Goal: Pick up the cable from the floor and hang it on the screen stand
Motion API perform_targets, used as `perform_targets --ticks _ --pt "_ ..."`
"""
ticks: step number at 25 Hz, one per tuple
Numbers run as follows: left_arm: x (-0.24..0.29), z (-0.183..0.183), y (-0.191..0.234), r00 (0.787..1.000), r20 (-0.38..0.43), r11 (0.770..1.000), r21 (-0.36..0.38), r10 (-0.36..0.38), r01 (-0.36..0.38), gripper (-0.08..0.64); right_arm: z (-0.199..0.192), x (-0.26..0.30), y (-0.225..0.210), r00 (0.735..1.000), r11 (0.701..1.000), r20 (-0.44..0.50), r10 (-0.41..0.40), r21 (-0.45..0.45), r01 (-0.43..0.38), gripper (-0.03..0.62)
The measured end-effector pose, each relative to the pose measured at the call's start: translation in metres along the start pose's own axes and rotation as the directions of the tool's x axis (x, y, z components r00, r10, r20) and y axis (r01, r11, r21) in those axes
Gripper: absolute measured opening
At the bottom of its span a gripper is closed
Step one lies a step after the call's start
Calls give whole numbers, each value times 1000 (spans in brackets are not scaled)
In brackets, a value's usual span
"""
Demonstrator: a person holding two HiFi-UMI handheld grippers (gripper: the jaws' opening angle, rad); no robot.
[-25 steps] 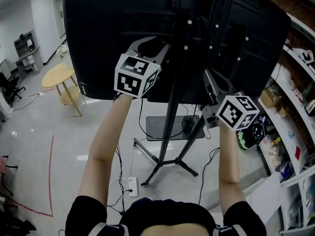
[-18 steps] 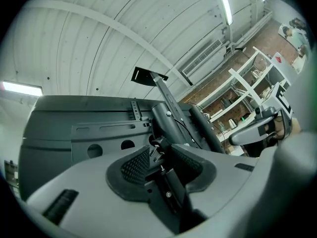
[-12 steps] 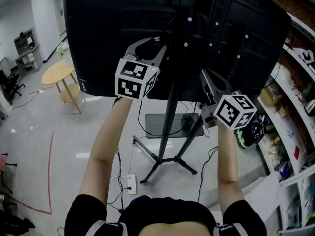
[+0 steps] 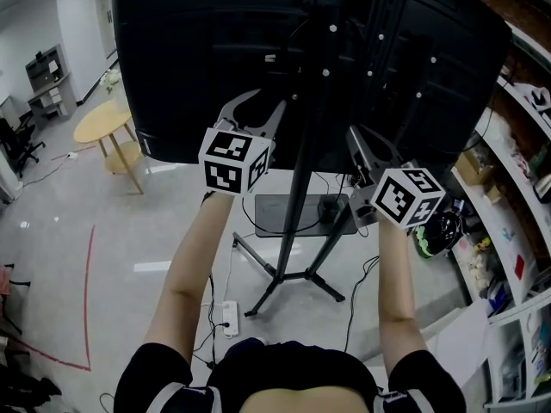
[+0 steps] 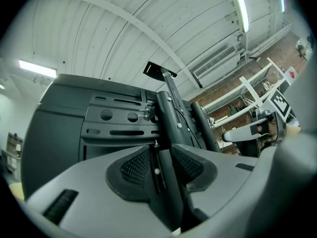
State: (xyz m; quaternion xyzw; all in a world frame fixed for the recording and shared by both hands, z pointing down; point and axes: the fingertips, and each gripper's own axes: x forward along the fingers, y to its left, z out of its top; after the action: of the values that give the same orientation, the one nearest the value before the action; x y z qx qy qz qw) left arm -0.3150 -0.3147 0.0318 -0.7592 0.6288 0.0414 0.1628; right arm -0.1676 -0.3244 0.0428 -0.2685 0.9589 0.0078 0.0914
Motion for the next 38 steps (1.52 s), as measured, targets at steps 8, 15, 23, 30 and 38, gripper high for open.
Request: perform_targets --ticks 8,15,23,30,38 --pt "-23 -57 -45 996 -67 994 -95 -52 46 135 -34 -5 7 999 1000 -44 13 25 -12 25" --pt "-48 -95 -97 988 -124 986 -149 -91 72 87 -85 -20 19 996 998 -94 -9 66 15 25" --pt "-69 -116 -142 982 -141 973 -207 -129 99 8 -125 -46 33 993 998 -104 -56 28 59 25" --pt "-81 -129 -159 972 -158 956 -263 -177 131 8 -137 -63 42 989 989 -85 -123 67 129 25" --pt "-88 -135 -171 962 -172 949 -269 -214 163 8 -136 -73 43 981 979 -39 -188 69 190 23"
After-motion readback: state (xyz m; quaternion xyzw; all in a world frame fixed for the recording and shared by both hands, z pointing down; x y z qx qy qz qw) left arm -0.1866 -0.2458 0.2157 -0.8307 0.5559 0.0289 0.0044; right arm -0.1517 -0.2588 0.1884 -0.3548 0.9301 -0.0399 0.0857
